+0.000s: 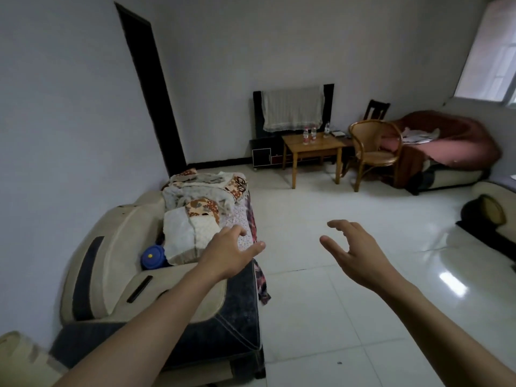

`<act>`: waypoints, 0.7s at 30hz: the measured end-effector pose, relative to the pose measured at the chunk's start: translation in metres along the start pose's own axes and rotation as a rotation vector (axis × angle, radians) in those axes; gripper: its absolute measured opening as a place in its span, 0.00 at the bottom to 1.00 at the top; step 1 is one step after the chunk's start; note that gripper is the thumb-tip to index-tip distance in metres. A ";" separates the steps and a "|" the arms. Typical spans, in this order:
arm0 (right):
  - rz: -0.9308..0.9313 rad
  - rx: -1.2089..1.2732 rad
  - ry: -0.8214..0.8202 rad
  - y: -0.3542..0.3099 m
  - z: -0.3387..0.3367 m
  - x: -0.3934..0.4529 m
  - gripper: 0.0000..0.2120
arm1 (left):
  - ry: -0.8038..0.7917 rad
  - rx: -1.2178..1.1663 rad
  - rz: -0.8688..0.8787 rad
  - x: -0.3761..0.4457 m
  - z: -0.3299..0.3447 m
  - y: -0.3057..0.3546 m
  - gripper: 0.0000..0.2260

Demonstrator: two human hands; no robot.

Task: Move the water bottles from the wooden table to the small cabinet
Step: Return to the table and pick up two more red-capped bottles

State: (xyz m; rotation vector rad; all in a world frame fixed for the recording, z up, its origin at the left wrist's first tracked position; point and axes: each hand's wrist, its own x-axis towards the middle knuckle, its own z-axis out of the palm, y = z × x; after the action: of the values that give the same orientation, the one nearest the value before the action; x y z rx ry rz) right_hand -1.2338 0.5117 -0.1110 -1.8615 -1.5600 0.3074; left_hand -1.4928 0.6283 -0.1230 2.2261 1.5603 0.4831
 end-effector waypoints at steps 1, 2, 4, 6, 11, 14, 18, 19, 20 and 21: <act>0.028 -0.002 0.014 0.006 -0.004 -0.001 0.25 | -0.012 0.005 0.026 0.005 0.005 0.006 0.33; 0.053 -0.002 0.030 0.011 -0.007 -0.002 0.25 | -0.023 0.009 0.050 0.009 0.010 0.011 0.32; 0.084 -0.007 0.070 0.016 -0.009 -0.002 0.24 | -0.031 -0.003 0.083 0.016 0.019 0.016 0.31; 0.104 -0.026 0.097 0.015 -0.009 -0.002 0.24 | -0.034 -0.022 0.118 0.024 0.025 0.017 0.31; 0.142 -0.082 0.134 -0.009 0.001 -0.001 0.24 | -0.065 -0.073 0.220 0.044 0.020 0.010 0.32; 0.168 -0.119 0.151 -0.025 0.010 0.003 0.24 | -0.054 -0.098 0.282 0.060 0.013 0.001 0.31; 0.198 -0.152 0.159 -0.035 0.025 0.001 0.24 | -0.055 -0.143 0.319 0.078 0.012 -0.006 0.30; 0.208 -0.160 0.156 -0.035 0.026 0.000 0.24 | -0.061 -0.150 0.326 0.080 0.014 -0.006 0.29; 0.217 -0.168 0.154 -0.035 0.026 0.001 0.24 | -0.068 -0.148 0.337 0.082 0.016 -0.005 0.29; 0.223 -0.178 0.154 -0.035 0.025 0.002 0.24 | -0.075 -0.139 0.350 0.085 0.017 -0.004 0.29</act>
State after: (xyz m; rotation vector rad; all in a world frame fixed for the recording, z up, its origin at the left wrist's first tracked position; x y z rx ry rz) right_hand -1.2744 0.5237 -0.1070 -2.1489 -1.3144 0.1223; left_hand -1.4600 0.7079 -0.1347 2.3835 1.0676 0.5791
